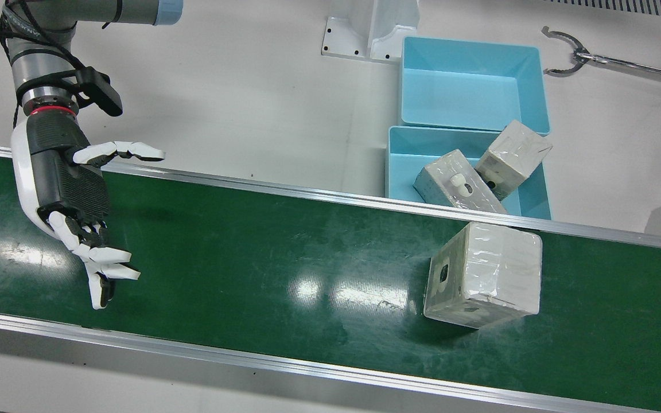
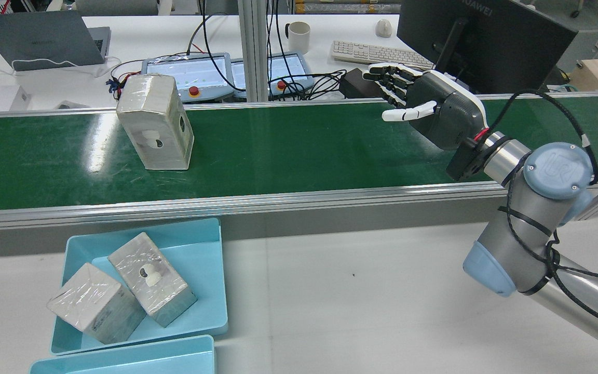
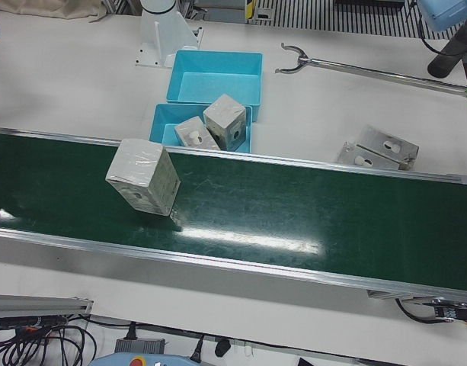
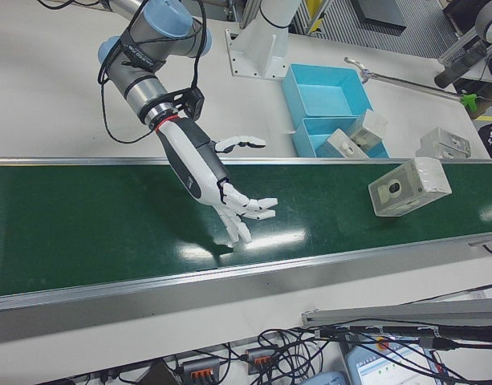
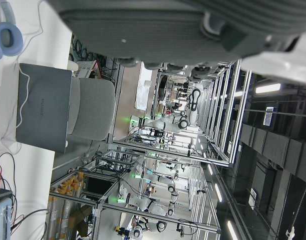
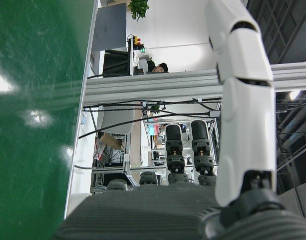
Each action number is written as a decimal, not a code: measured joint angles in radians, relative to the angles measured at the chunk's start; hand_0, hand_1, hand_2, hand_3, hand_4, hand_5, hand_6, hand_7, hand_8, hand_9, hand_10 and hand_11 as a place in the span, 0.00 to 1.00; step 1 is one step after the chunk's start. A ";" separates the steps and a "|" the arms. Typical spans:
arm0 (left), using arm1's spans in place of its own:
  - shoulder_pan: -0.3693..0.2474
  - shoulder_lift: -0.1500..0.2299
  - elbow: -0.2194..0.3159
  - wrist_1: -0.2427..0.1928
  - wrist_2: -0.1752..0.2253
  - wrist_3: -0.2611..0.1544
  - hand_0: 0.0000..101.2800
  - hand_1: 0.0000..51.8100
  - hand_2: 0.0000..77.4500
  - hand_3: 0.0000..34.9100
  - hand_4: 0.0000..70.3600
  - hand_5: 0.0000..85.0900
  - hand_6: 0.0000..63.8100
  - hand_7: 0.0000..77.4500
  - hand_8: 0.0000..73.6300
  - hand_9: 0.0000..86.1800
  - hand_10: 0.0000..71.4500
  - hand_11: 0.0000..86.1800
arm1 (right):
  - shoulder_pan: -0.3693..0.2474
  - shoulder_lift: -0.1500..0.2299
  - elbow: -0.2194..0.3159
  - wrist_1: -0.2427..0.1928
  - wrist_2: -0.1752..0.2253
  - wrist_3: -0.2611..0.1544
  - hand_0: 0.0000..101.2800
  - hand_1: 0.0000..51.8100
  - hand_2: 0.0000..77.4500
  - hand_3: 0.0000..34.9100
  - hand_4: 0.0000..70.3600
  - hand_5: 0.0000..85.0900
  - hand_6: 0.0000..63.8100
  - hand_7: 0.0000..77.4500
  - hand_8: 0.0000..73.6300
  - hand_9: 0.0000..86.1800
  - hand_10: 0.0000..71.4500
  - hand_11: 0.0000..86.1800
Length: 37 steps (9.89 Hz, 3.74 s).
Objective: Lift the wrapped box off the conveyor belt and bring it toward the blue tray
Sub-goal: 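Lower the open right hand toward the belt ahead of the box, then close the right hand fingers around the white wrapped box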
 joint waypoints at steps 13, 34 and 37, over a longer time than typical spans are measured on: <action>0.000 0.000 0.000 0.000 0.000 0.000 0.00 0.00 0.01 0.00 0.00 0.01 0.00 0.01 0.01 0.00 0.00 0.01 | -0.033 0.074 -0.073 0.069 0.053 -0.005 0.48 0.26 0.23 0.13 0.22 0.29 0.10 0.28 0.00 0.05 0.00 0.02; 0.000 0.000 0.000 0.000 0.000 0.000 0.00 0.00 0.01 0.00 0.00 0.01 0.00 0.01 0.01 0.00 0.00 0.00 | -0.105 0.112 -0.106 0.081 0.101 -0.029 0.48 0.34 0.25 0.23 0.22 0.30 0.09 0.30 0.00 0.04 0.00 0.02; 0.000 0.000 0.000 0.000 0.000 0.000 0.00 0.00 0.01 0.00 0.00 0.01 0.00 0.01 0.01 0.00 0.00 0.00 | -0.133 0.126 -0.108 0.079 0.124 -0.032 0.49 0.34 0.26 0.23 0.23 0.30 0.10 0.32 0.00 0.04 0.00 0.02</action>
